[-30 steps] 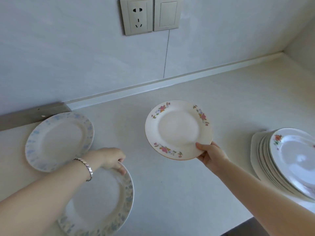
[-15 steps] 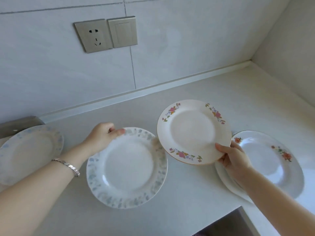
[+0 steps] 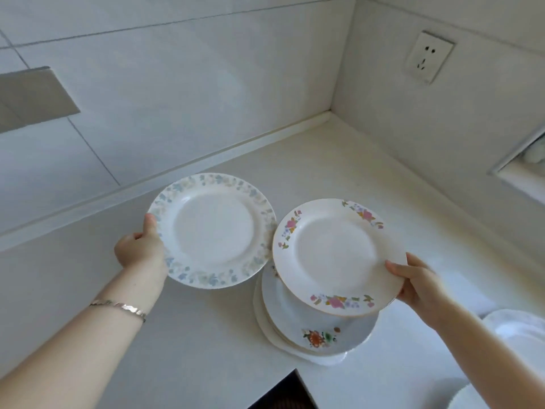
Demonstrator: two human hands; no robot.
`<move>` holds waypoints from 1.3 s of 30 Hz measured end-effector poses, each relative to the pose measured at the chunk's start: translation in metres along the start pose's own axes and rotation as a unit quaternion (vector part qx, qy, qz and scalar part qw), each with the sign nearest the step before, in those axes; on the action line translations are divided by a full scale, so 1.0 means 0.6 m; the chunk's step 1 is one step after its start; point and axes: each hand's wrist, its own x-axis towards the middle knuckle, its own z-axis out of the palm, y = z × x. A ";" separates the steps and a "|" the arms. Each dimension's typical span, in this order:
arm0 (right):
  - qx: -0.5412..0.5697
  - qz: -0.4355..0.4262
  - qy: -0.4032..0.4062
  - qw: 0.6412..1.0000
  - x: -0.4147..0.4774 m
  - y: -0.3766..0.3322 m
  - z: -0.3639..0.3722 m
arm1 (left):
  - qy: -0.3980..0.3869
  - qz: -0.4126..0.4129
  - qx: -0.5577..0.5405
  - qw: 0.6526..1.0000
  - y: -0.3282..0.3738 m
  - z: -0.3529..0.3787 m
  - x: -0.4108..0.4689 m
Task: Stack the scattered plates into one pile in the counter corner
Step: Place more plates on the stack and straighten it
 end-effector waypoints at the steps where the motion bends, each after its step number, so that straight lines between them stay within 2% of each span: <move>1: -0.006 0.005 0.002 1.000 -0.001 0.002 -0.013 | 0.007 -0.007 -0.006 1.000 0.006 0.012 -0.012; 4: -0.009 0.018 0.015 1.000 0.000 0.014 -0.038 | 0.001 -0.029 0.004 1.000 0.023 0.040 -0.029; 8: -0.002 0.041 0.031 0.999 -0.004 0.045 -0.042 | 0.011 -0.009 -0.012 1.000 0.038 0.058 -0.036; 14: -0.014 0.057 0.046 0.997 0.000 0.074 -0.010 | -0.026 0.007 0.011 1.000 0.044 0.074 -0.041; 19: -0.076 0.053 0.096 0.991 -0.008 0.096 0.006 | -0.051 0.023 0.037 0.998 0.031 0.080 -0.053; 20: -0.140 0.040 0.122 0.982 -0.010 0.100 0.009 | -0.054 0.014 0.037 0.998 0.026 0.080 -0.053; 23: -0.365 0.000 0.177 0.914 -0.014 0.110 0.015 | -0.062 -0.012 0.033 0.997 0.011 0.078 -0.057; 27: -0.406 -0.022 0.189 0.894 -0.009 0.112 0.017 | -0.070 -0.027 0.045 0.996 -0.002 0.075 -0.060; 31: -0.463 -0.010 0.169 0.870 -0.010 0.117 0.023 | -0.081 -0.015 0.050 0.995 -0.008 0.080 -0.062; 33: -0.534 0.005 0.162 0.829 -0.011 0.111 0.026 | -0.089 -0.007 0.066 0.994 -0.012 0.082 -0.064; 35: -0.622 0.013 0.167 0.765 -0.010 0.090 0.033 | -0.095 0.002 0.079 0.992 -0.021 0.086 -0.068; 36: -0.630 -0.001 0.172 0.757 -0.008 0.076 0.039 | -0.102 0.006 0.083 0.991 -0.026 0.087 -0.071; 37: -0.598 -0.030 0.178 0.781 -0.006 0.062 0.046 | -0.112 0.009 0.086 0.990 -0.030 0.089 -0.076; 39: -0.410 -0.077 0.160 0.894 0.000 0.037 0.064 | -0.137 0.014 0.094 0.986 -0.035 0.090 -0.092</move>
